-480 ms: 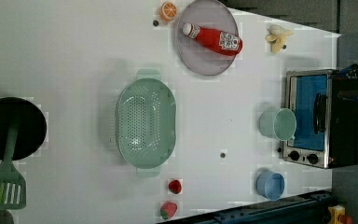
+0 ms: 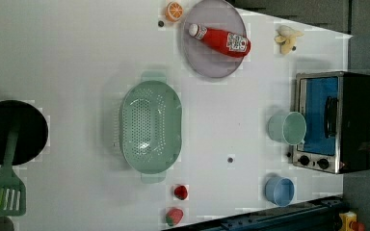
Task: Drag strainer left to right.
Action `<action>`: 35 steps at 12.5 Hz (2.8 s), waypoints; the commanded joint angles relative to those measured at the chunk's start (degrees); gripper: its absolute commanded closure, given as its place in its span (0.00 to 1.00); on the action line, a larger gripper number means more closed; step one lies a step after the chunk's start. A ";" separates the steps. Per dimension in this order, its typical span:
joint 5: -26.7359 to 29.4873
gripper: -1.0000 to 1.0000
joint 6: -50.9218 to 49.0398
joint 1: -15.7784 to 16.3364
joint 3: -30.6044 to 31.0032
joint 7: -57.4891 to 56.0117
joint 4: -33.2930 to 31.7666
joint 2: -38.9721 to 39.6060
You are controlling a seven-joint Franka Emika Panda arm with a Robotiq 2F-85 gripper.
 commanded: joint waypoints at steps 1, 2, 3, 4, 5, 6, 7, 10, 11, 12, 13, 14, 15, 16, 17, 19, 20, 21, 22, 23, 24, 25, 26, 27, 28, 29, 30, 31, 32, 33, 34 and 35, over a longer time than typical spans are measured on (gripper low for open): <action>2.73 0.00 3.50 2.19 6.46 2.76 1.45 7.00; 2.73 0.00 5.07 2.30 9.40 4.78 1.39 8.66; 2.73 0.00 6.58 2.34 12.42 8.19 1.23 10.60; 2.73 0.00 8.06 2.39 15.42 12.84 0.97 12.71; 2.73 0.00 9.88 2.42 18.37 18.83 0.76 15.12; 2.73 0.00 12.17 2.45 21.26 25.62 0.67 17.85; 2.71 0.00 14.64 2.48 23.88 32.41 0.58 20.79; 1.77 0.00 22.80 2.55 29.39 50.86 -0.40 30.22; 1.53 0.00 25.75 2.60 30.23 56.22 -0.93 33.18; 1.45 0.00 28.81 2.74 30.56 60.93 -1.45 35.99; 1.24 0.00 31.78 2.88 30.51 64.91 -1.96 38.66; 0.79 0.00 34.76 2.89 30.36 68.17 -2.49 41.20; 0.60 0.00 37.68 2.89 30.12 70.77 -3.06 43.57; 0.51 0.00 40.92 2.89 29.87 72.80 -3.65 45.78; -0.05 0.00 44.07 2.91 29.57 74.17 -4.32 47.84; -2.60 0.00 49.97 2.98 29.11 74.53 -5.56 51.45; -3.78 0.00 52.46 3.16 28.72 74.54 -6.00 52.99; -4.05 0.00 54.17 3.40 28.09 74.57 -6.28 54.31; -4.26 0.00 55.25 3.83 27.20 74.59 -6.37 55.42; -5.19 0.00 55.58 4.43 26.03 74.57 -6.34 56.37; -6.84 0.00 56.44 5.21 24.57 74.59 -6.23 57.15; -7.71 0.00 57.81 5.90 23.01 74.68 -6.26 57.42; -7.70 0.00 57.82 6.55 21.67 74.84 -6.43 57.60; -7.71 0.00 57.84 7.01 20.84 74.84 -6.58 57.68; -7.71 0.00 57.79 7.17 20.25 74.86 -6.72 57.68; -7.71 0.00 57.75 7.17 19.71 74.84 -6.95 57.67; -7.71 0.00 58.01 7.07 19.30 74.84 -7.07 57.61; -7.71 0.00 57.83 6.99 18.80 74.81 -7.53 57.49; -7.71 0.00 57.99 6.86 18.26 74.82 -8.23 57.18; -7.72 0.00 58.13 6.66 17.47 74.76 -9.01 56.49; -7.73 0.00 58.14 6.48 16.56 74.48 -9.91 55.73; -7.80 0.00 58.16 6.34 15.61 73.37 -10.83 54.89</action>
